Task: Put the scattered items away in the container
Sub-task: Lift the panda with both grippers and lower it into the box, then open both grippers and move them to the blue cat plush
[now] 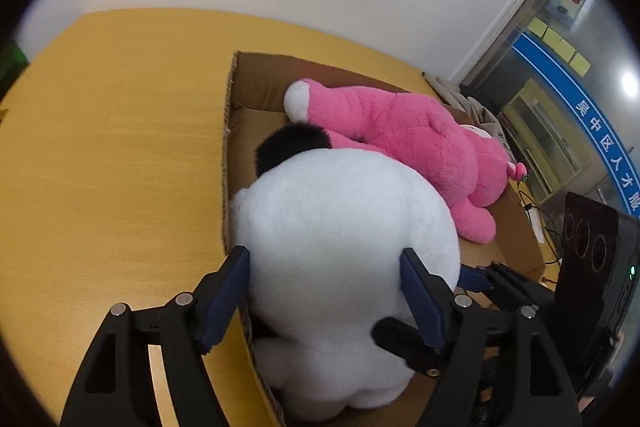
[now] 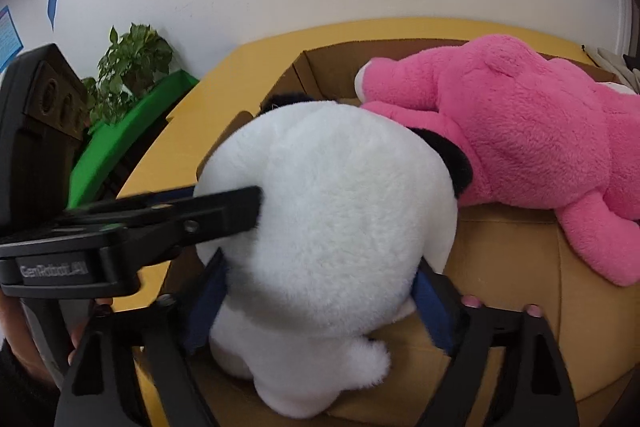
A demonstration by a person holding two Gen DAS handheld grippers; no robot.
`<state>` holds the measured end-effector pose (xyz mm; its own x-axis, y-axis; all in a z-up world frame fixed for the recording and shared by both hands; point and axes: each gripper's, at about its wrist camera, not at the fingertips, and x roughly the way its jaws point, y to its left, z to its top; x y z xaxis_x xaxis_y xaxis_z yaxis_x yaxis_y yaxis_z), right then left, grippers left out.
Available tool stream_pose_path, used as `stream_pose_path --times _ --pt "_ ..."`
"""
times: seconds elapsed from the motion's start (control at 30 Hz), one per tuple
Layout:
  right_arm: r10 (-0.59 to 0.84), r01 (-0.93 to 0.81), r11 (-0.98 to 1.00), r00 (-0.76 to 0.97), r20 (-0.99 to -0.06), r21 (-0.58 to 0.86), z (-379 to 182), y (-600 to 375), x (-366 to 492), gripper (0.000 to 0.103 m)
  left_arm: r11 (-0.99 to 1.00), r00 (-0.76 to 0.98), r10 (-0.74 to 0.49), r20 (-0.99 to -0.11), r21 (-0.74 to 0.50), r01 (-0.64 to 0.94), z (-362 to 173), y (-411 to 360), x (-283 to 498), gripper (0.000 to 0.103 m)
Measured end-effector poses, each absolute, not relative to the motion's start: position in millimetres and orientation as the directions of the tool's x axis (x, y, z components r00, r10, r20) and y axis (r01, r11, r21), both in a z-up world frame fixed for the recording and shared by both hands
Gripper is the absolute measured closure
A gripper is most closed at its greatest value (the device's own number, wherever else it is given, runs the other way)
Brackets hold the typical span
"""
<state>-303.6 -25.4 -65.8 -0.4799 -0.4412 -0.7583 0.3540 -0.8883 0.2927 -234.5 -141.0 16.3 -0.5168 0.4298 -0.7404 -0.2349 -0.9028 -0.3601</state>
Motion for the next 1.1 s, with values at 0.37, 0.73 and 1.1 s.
stream_pose_path --times 0.37,0.73,1.1 --pt "-0.455 0.41 -0.881 -0.6 -0.658 0.235 -1 116 -156 0.0 -0.949 -0.655 0.316 -0.687 -0.21 -0.237 74 -111 -64 0.022" --pt "-0.339 0.375 -0.919 -0.585 -0.736 0.126 -24 163 -61 0.0 -0.921 -0.603 0.387 -0.698 -0.319 -0.222 33 -38 3 0.022" --pt "-0.393 0.418 -0.895 -0.576 -0.716 0.156 -19 182 -36 0.0 -0.93 -0.602 0.366 -0.71 -0.304 -0.206 42 -8 30 0.022"
